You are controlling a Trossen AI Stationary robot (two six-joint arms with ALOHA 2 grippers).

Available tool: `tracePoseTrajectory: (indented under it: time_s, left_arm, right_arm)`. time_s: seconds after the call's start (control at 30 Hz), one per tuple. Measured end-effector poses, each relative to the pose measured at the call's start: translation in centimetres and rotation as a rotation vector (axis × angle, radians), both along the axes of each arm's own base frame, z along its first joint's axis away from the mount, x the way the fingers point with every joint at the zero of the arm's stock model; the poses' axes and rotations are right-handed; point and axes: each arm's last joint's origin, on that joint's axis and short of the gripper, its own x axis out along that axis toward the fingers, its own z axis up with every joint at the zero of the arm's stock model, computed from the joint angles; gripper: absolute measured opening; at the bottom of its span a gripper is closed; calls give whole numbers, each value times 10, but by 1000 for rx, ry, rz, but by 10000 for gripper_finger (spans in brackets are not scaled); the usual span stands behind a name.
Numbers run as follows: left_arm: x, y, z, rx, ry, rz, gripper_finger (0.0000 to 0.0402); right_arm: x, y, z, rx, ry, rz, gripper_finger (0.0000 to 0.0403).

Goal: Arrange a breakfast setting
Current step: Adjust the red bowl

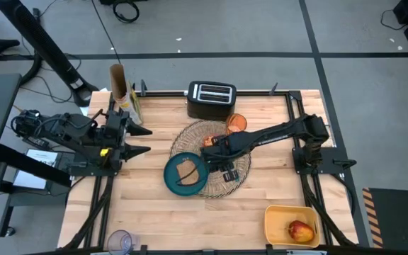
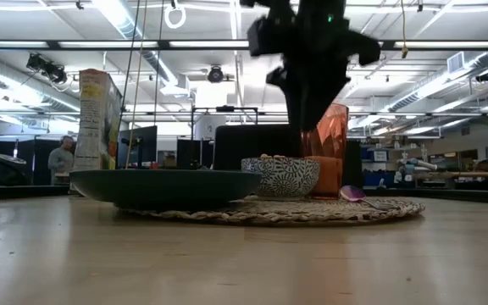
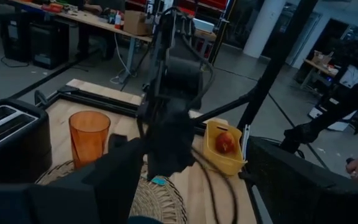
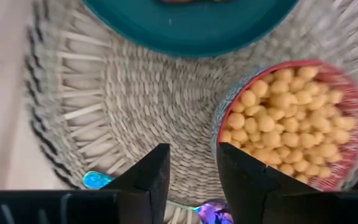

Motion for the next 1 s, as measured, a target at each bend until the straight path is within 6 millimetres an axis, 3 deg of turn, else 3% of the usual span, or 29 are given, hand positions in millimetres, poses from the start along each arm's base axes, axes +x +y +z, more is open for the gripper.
tracePoseTrajectory:
  time_s: [0.13, 0.4, 0.5, 0.7, 1.0]
  left_arm:
    - [-5, 2, 1, -7, -12, 0, 295]
    - [-7, 3, 3, -17, -22, 0, 295]
    - [-7, 3, 3, -18, -23, 1, 295]
    - [-7, 3, 3, -18, -24, 0, 295]
    - [-7, 3, 3, -7, -24, 0, 295]
  right_arm:
    - [5, -7, -13, -11, 34, -24, 122]
    - [11, -24, -14, 14, 7, -62, 92]
    - [15, -28, -25, 51, 26, -64, 80]
    - [18, -28, -38, 59, 62, -63, 67]
    - [19, -27, -37, 72, 49, -43, 25]
